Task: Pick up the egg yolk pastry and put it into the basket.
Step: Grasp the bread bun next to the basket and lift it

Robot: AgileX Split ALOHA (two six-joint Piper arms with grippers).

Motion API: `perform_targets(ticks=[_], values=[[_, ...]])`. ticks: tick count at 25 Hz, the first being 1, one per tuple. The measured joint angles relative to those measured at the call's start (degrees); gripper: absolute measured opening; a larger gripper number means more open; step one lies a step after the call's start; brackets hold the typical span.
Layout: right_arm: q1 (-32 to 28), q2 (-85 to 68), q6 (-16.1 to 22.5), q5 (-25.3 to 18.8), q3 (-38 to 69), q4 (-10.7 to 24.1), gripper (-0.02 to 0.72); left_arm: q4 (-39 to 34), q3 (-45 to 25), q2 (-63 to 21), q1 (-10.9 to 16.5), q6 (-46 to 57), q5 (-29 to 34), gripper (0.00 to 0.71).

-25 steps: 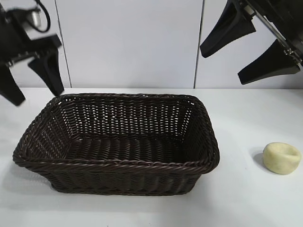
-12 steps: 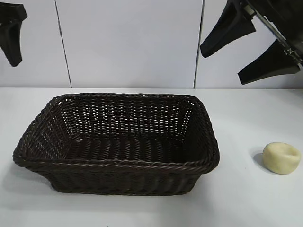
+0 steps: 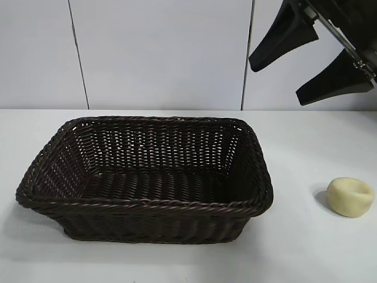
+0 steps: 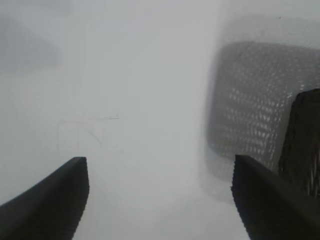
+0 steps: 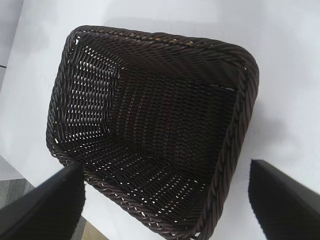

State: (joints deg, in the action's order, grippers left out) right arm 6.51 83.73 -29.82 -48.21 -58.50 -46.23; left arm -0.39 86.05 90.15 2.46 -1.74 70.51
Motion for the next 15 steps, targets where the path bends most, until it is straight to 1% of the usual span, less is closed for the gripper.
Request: perform_targets(ticks=[2, 6, 12, 15], values=[[0.00, 0.00, 0.00, 0.00, 0.00, 0.00, 0.633, 0.00, -1.87, -4.84, 0.00, 0.00, 0.20, 0.573], [0.00, 0.00, 0.00, 0.00, 0.00, 0.00, 0.633, -0.19, -7.72, -15.16, 0.00, -0.52, 0.32, 0.571], [0.00, 0.00, 0.00, 0.00, 0.00, 0.00, 0.633, -0.25, -19.52, -30.80, 0.00, -0.71, 0.98, 0.571], [0.00, 0.00, 0.00, 0.00, 0.00, 0.00, 0.633, -0.25, -26.95, -38.38, 0.00, -0.71, 1.19, 0.571]])
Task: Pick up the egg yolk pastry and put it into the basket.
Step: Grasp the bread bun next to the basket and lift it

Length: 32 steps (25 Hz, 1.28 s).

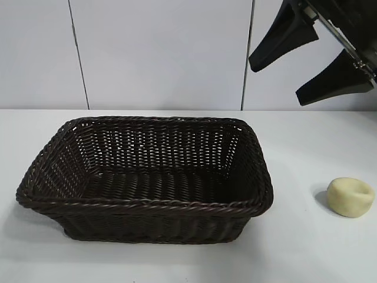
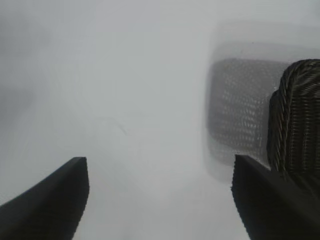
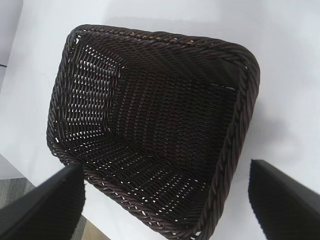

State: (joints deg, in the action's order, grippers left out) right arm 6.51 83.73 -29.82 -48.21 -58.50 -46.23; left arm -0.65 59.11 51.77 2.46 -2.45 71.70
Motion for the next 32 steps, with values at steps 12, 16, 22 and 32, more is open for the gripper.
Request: perform_targets(ticks=[12, 16, 22, 32], values=[[0.00, 0.00, 0.00, 0.00, 0.00, 0.00, 0.633, 0.00, -25.72, -25.92, 0.00, 3.54, -4.94, 0.571], [0.00, 0.00, 0.00, 0.00, 0.00, 0.00, 0.633, 0.27, -30.74, -29.37, 0.00, 4.27, -6.67, 0.571], [0.00, 0.00, 0.00, 0.00, 0.00, 0.00, 0.633, 0.65, -31.08, -29.63, 0.00, 4.28, -8.23, 0.571], [0.00, 0.00, 0.00, 0.00, 0.00, 0.00, 0.633, 0.65, -31.10, -38.44, -0.31, 4.34, -8.28, 0.571]])
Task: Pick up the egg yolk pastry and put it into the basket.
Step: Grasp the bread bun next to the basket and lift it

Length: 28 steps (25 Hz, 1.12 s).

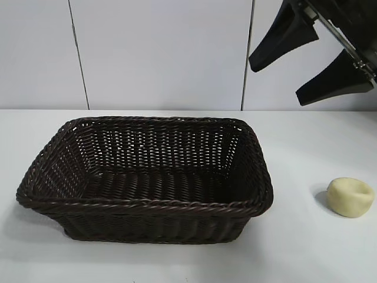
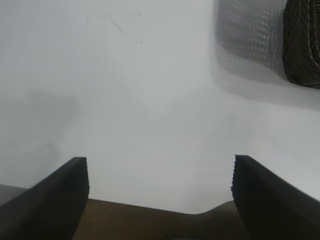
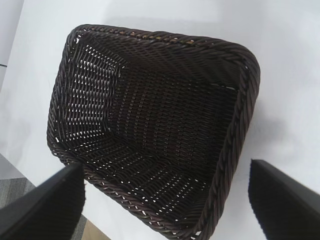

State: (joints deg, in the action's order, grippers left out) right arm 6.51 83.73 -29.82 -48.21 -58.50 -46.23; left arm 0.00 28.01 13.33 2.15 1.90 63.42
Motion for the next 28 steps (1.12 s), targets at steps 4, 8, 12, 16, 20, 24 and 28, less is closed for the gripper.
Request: perform_targets(ticks=[4, 8, 12, 16, 20, 24, 28], values=[[0.00, 0.00, 0.00, 0.00, 0.00, 0.00, 0.633, 0.30, 0.00, -6.42, 0.00, 0.00, 0.19, 0.571], [0.00, 0.00, 0.09, 0.00, 0.00, 0.00, 0.633, 0.00, 0.00, -11.97, 0.00, 0.05, 0.43, 0.571], [0.00, 0.00, 3.93, -0.15, -1.05, 2.77, 0.633, 0.30, 0.00, -14.06, 0.00, 0.05, 0.71, 0.571], [0.00, 0.00, 10.39, -1.56, -4.51, 9.72, 0.633, 0.30, 0.00, -14.06, 0.00, 0.10, 0.76, 0.571], [0.00, 0.00, 17.45, -3.61, -7.91, 19.01, 0.633, 0.30, 0.00, -14.06, 0.00, 0.10, 0.76, 0.571], [0.00, 0.00, 24.58, -6.02, -8.74, 29.65, 0.633, 0.00, 0.00, -14.06, 0.00, 0.10, 0.76, 0.571], [-0.25, 0.00, 26.91, -7.41, -8.76, 35.59, 0.633, 0.30, 0.00, -14.06, 0.00, 0.10, 0.76, 0.571]])
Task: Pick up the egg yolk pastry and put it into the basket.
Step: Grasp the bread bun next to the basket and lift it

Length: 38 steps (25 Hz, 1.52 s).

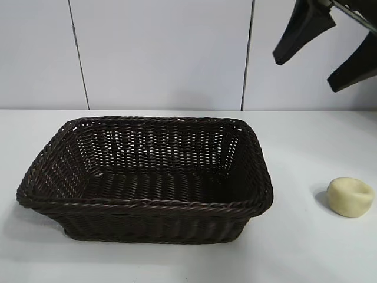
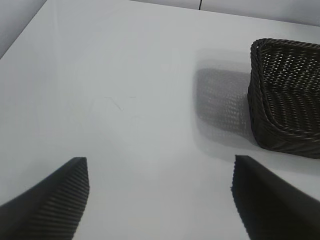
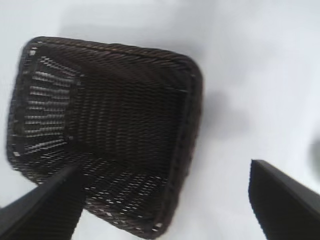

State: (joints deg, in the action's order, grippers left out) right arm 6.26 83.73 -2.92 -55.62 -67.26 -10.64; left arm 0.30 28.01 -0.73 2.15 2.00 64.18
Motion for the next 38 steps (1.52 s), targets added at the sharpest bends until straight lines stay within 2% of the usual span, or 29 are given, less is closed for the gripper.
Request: perform_targets(ticks=[9, 17, 29, 38], values=[[-7.09, 4.63, 0.06, 0.78, -0.05, -0.05, 0.633, 0.00, 0.00, 0.00, 0.00, 0.05, 0.06, 0.571], [-7.35, 13.65, -1.17, 3.65, -0.18, -1.90, 0.633, 0.00, 0.00, 0.00, 0.00, 0.05, 0.06, 0.571], [-7.35, 24.16, -1.17, 6.26, -0.29, -1.95, 0.633, 0.00, 0.00, 0.00, 0.00, 0.05, 0.06, 0.571], [-7.35, 27.33, 0.72, 7.55, -0.41, 1.73, 0.633, 0.00, 0.00, 0.00, 0.00, 0.05, 0.07, 0.571]])
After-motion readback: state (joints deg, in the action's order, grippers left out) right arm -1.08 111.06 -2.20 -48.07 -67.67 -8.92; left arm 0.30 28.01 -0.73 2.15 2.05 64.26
